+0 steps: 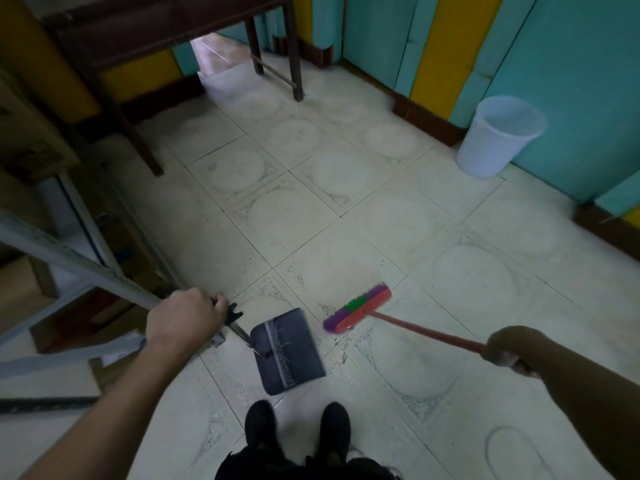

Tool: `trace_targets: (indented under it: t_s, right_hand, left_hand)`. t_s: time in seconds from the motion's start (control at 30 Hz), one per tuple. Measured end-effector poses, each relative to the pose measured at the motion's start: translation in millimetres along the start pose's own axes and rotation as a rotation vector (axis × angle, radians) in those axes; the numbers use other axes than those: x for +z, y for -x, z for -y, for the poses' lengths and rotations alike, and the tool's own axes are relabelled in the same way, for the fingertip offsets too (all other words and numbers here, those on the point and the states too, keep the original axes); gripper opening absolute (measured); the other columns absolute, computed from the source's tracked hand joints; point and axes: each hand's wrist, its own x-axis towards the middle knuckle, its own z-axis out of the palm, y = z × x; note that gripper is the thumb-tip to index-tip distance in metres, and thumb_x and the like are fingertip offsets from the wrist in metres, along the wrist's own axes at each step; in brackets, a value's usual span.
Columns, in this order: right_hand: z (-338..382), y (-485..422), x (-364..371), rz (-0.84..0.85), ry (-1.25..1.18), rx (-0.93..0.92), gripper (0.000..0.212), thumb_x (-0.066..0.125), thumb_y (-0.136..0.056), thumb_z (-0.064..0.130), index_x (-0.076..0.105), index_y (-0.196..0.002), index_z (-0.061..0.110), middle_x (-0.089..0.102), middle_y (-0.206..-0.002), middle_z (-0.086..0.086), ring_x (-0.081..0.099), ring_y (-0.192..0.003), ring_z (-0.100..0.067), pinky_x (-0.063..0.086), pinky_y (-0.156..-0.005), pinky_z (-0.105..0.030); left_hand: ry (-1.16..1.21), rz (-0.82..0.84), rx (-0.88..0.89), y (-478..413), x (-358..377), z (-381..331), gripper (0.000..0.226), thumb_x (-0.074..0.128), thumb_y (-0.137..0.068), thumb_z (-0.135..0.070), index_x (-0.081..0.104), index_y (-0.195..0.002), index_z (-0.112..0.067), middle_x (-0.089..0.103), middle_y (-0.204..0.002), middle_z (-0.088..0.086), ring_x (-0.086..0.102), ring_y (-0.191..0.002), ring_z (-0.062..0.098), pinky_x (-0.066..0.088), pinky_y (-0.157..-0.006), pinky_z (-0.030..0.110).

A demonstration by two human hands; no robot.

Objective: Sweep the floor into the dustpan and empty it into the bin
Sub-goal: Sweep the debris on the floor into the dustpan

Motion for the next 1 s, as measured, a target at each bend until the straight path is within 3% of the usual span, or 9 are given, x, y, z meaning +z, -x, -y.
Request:
trace_targets:
  t_s: [0.07, 0.13, 0.2, 0.27, 0.43, 0.67, 0.77, 0.87, 1.0]
  right_hand:
    - [-11, 5, -5, 0.008, -0.097, 0.003, 0.046, 0.038, -0.100, 0.035, 0.037, -0.136, 0.006, 0.042, -0.062, 0.001, 0.033, -0.036, -0.006, 0.026, -0.036, -0.014]
    - [-21, 0, -9, 0.108, -0.082, 0.007, 0.034, 0.042, -0.098, 0.039, 0.051, -0.110, 0.007, 0.038, -0.057, 0.001, 0.030, -0.040, -0.009, 0.024, -0.039, -0.017]
    - [-26, 0, -11, 0.146, -0.158, 0.014, 0.036, 0.045, -0.096, 0.044, 0.048, -0.078, 0.012, 0.036, -0.053, 0.001, 0.028, -0.041, -0.010, 0.024, -0.041, -0.018]
    - [-32, -4, -12, 0.136, -0.246, -0.019, 0.041, 0.048, -0.094, 0.045, 0.042, -0.068, 0.014, 0.035, -0.050, 0.001, 0.027, -0.040, -0.011, 0.023, -0.043, -0.020]
    - [-27, -18, -11, 0.074, -0.415, -0.054, 0.046, 0.049, -0.093, 0.048, 0.043, -0.064, 0.012, 0.036, -0.042, -0.001, 0.028, -0.032, -0.010, 0.025, -0.042, -0.015]
    - [50, -62, -12, 0.086, -0.655, -0.247, 0.038, 0.039, -0.102, 0.018, 0.047, -0.069, 0.000, 0.042, -0.030, -0.005, 0.037, -0.021, -0.014, 0.030, -0.035, -0.016]
    - [78, -77, 3, 0.136, -0.661, -0.261, 0.032, 0.036, -0.101, 0.014, 0.051, -0.084, -0.008, 0.047, -0.036, -0.007, 0.041, -0.024, -0.016, 0.033, -0.036, -0.019]
    - [86, -78, 37, 0.233, -0.558, -0.167, 0.028, 0.039, -0.097, 0.017, 0.048, -0.078, -0.001, 0.047, -0.051, -0.008, 0.040, -0.023, -0.016, 0.034, -0.033, -0.016]
    - [68, -60, 68, 0.267, -0.448, -0.083, 0.029, 0.040, -0.096, 0.022, 0.048, -0.087, -0.004, 0.050, -0.047, -0.007, 0.044, -0.030, -0.016, 0.041, -0.036, -0.020]
  left_hand:
    - [0.013, 0.012, 0.000, -2, 9, -3, 0.049, 0.041, -0.098, -0.039, 0.062, -0.064, -0.010, 0.056, -0.053, 0.004, 0.050, -0.043, 0.016, 0.032, -0.042, 0.020]
    - [0.022, 0.044, 0.020, -3, 19, -7, 0.048, 0.041, -0.099, -0.040, 0.063, -0.068, -0.011, 0.051, -0.050, 0.001, 0.044, -0.039, 0.015, 0.036, -0.042, 0.019]
    - [0.067, 0.065, 0.003, -4, 27, -11, 0.052, 0.041, -0.098, -0.043, 0.059, -0.061, -0.011, 0.050, -0.049, 0.001, 0.043, -0.039, 0.016, 0.047, -0.049, 0.023]
    - [0.085, 0.072, 0.000, -4, 34, -15, 0.055, 0.041, -0.097, -0.046, 0.056, -0.057, -0.011, 0.051, -0.049, 0.001, 0.045, -0.041, 0.017, 0.052, -0.054, 0.025]
    - [0.026, 0.072, 0.023, -2, 41, -21, 0.056, 0.040, -0.097, -0.050, 0.049, -0.054, -0.016, 0.048, -0.048, -0.001, 0.045, -0.041, 0.015, 0.041, -0.048, 0.020]
    - [-0.078, 0.087, 0.021, 2, 52, -18, 0.052, 0.038, -0.097, -0.053, 0.065, -0.071, -0.016, 0.048, -0.048, -0.004, 0.042, -0.036, 0.011, 0.033, -0.040, 0.016]
    - [-0.049, 0.091, -0.002, 2, 56, -18, 0.056, 0.039, -0.096, -0.055, 0.065, -0.066, -0.014, 0.051, -0.047, -0.002, 0.048, -0.038, 0.015, 0.039, -0.042, 0.018]
    - [-0.041, 0.116, -0.015, 0, 57, -17, 0.055, 0.041, -0.095, -0.055, 0.064, -0.067, -0.013, 0.050, -0.047, -0.001, 0.048, -0.038, 0.016, 0.042, -0.043, 0.020]
    - [-0.002, 0.100, -0.015, -8, 56, -22, 0.058, 0.044, -0.094, -0.054, 0.052, -0.054, -0.012, 0.049, -0.049, 0.003, 0.045, -0.042, 0.021, 0.050, -0.051, 0.025]
